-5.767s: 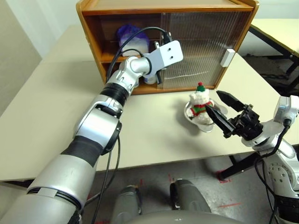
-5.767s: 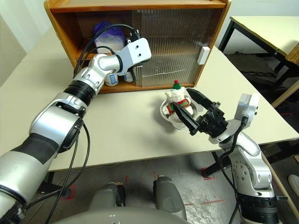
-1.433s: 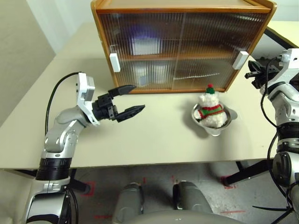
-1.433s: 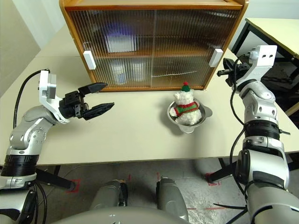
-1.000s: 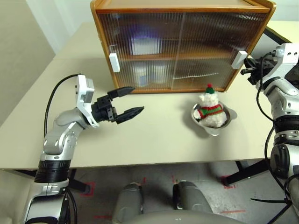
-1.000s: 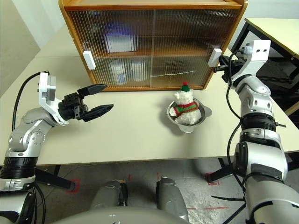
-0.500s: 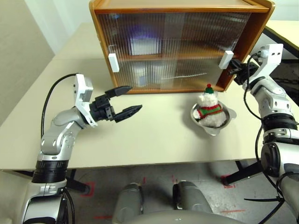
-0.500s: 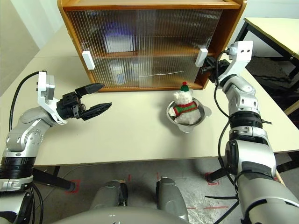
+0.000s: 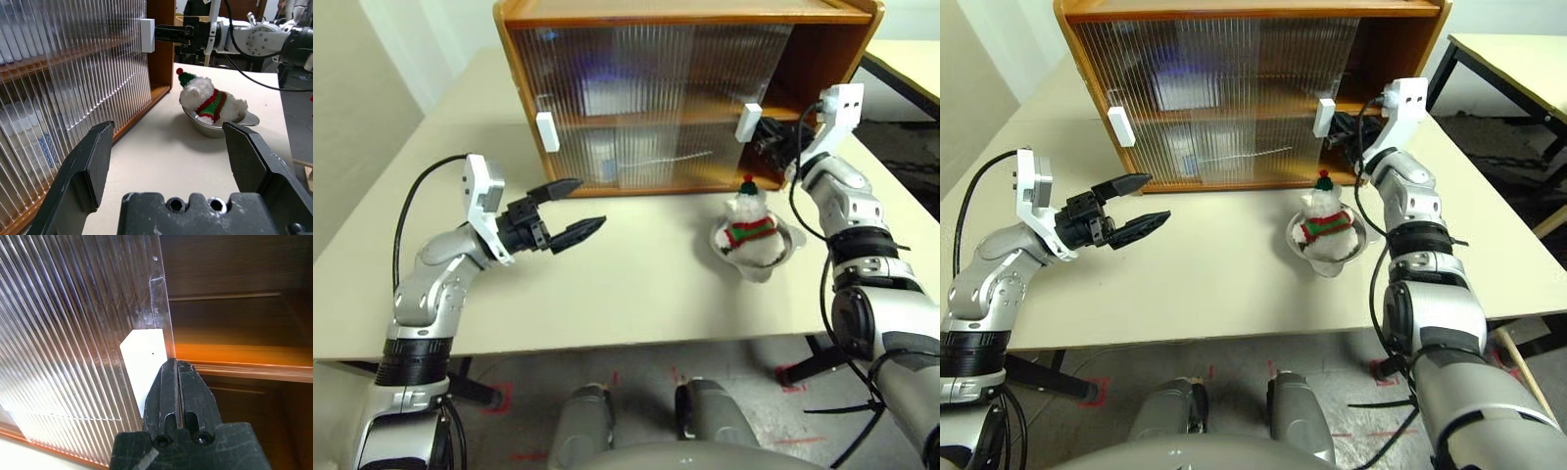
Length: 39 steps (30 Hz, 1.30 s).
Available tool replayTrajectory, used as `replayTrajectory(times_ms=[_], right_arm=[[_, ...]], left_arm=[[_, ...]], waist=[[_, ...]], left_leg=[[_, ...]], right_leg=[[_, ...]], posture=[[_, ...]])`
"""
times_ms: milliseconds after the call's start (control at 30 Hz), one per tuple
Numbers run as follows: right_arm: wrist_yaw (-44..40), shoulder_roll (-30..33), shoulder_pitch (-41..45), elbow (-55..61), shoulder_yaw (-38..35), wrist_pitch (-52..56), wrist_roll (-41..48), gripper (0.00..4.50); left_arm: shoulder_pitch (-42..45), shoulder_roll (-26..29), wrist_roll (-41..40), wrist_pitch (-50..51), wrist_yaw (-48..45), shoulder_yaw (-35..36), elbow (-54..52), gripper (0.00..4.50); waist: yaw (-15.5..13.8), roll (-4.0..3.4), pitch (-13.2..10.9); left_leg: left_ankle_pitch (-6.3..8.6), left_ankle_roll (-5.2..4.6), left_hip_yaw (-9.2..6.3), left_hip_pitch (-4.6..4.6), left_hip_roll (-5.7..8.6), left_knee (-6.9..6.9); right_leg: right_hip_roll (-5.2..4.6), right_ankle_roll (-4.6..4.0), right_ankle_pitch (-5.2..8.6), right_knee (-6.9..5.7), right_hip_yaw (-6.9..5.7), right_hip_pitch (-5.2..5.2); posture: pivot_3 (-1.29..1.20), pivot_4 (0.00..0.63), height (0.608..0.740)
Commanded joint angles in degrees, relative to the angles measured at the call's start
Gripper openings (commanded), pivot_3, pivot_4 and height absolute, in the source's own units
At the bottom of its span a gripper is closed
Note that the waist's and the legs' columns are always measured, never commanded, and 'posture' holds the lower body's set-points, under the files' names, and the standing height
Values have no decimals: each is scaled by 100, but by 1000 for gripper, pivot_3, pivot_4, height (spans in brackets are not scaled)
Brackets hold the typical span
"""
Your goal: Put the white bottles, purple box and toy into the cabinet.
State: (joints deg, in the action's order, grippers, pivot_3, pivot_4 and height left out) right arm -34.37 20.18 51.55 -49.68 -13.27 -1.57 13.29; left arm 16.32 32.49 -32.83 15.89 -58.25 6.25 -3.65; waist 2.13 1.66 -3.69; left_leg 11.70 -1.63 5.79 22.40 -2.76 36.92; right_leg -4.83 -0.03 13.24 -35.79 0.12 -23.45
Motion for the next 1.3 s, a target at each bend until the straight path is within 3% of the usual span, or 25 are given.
replayTrajectory(times_ms=[33,567,833,933,1167,1267,1300], right_arm=[[-120,-222,236,-4,159,-61,3,28],[-549,-790,156,358,414,-81,46,28],[-425,-436,-81,683,423,98,-58,28],[-570,-75,-343,1260,348,727,127,669],[-875,989,-1278,3328,204,2761,749,3185],[-866,1417,-1460,4212,118,3854,1142,4367],[-933,1623,-1547,4550,129,4409,1351,4438]], left_arm=[[-84,45,38,40,42,39,-76,4500],[-98,95,41,77,54,29,-79,4500],[-123,100,30,80,36,31,-92,4500],[-99,104,26,49,-18,34,-39,4500],[-100,111,37,-48,-138,86,58,4500],[-149,122,24,-58,-179,114,51,4500],[-163,126,22,-62,-194,123,50,4500]], waist=[[-2,-1,-2],[-33,-9,-9],[-75,-6,-12],[-178,-6,-12],[-389,0,-22],[-410,-3,-25],[-412,1,-29]], left_leg=[[0,0,0,-2,0,0],[1,2,4,2,-1,-22],[1,2,9,1,2,-60],[0,3,9,1,3,-66],[1,3,9,19,6,-75],[0,2,17,71,5,-70],[-1,0,16,84,5,-68]], right_leg=[[0,-1,0,-2,1,-1],[0,-4,-1,-4,2,-18],[0,3,2,3,1,-27],[-1,12,8,3,1,-31],[-10,-12,38,25,-1,-37],[-9,-8,26,26,7,-94],[-8,4,17,26,6,-106]], posture=[[173,20,740],[172,25,740],[166,21,740],[163,21,740],[163,35,740],[167,39,740],[168,39,740]])
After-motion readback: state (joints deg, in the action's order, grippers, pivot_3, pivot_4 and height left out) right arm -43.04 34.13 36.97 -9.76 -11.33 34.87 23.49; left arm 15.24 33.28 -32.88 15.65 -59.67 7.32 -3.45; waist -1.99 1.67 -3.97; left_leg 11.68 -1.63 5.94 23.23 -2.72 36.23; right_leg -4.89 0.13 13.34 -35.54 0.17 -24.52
